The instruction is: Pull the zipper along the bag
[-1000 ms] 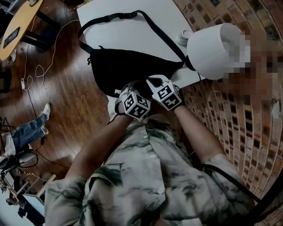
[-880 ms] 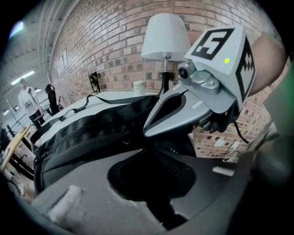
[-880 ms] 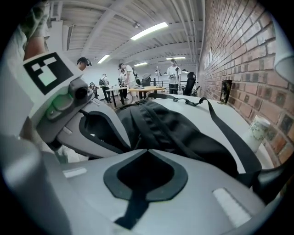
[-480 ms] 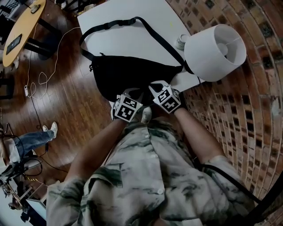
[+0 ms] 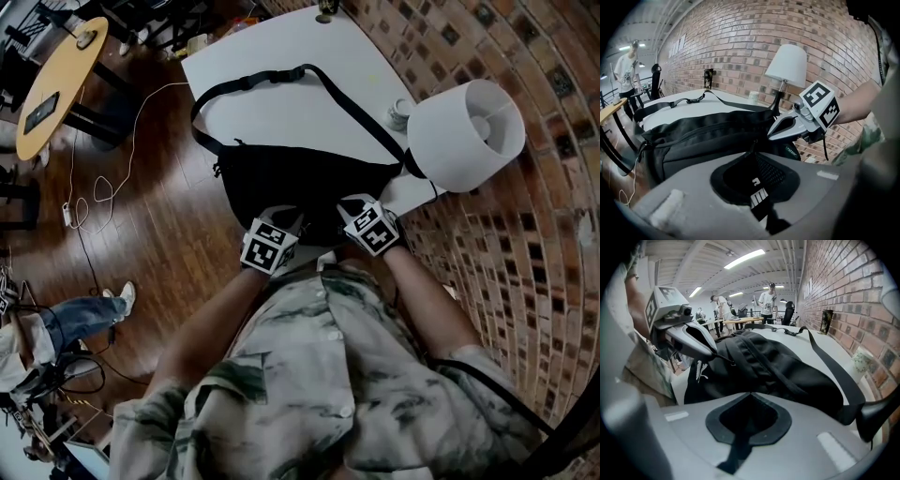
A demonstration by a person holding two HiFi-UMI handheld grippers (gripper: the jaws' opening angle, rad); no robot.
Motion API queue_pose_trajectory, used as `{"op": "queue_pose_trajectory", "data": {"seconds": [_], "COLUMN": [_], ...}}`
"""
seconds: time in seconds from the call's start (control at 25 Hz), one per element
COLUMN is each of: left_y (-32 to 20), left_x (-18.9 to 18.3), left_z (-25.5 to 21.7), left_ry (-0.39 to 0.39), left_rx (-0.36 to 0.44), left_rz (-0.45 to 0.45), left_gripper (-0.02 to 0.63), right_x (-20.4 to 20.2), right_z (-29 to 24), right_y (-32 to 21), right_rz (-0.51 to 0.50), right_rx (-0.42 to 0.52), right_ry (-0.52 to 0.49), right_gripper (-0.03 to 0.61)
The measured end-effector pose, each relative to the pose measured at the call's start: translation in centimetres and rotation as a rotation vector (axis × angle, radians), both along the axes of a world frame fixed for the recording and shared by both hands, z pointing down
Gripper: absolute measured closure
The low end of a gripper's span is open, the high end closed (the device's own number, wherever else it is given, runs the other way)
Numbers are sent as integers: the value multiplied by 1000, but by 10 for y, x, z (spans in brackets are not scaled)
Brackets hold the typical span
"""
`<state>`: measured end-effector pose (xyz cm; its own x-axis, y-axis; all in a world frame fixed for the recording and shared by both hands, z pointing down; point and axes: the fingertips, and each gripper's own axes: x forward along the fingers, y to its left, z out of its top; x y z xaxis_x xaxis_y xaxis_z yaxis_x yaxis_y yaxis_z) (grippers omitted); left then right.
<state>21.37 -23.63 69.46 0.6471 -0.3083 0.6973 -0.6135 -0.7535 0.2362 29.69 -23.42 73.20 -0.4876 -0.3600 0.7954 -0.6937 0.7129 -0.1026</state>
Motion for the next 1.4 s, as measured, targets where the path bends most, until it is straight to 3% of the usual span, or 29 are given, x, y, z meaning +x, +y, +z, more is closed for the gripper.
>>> {"op": "queue_pose_trajectory", "data": {"seconds": [0.48,1.04,1.28,1.4], "left_y": [-30,-67,-51,-53], "left_x": [-55,-129,-121,-132], "left_z": [-8,6,9,3], "left_ry": [42,62,97,102], "left_rx": [-18,-9,-25,3], "left_rz": [87,110,165,174], "left_gripper": [584,583,578,574], "right_x": [6,17,36,29], "right_z": [5,12,5,-9], "right_y": [-4,-14,12,10], "right_rz": [118,286,401,443], "right_rx": [6,8,-25,29], "right_ry": [98,227,289,275], "right_gripper": [574,574,574,555]}}
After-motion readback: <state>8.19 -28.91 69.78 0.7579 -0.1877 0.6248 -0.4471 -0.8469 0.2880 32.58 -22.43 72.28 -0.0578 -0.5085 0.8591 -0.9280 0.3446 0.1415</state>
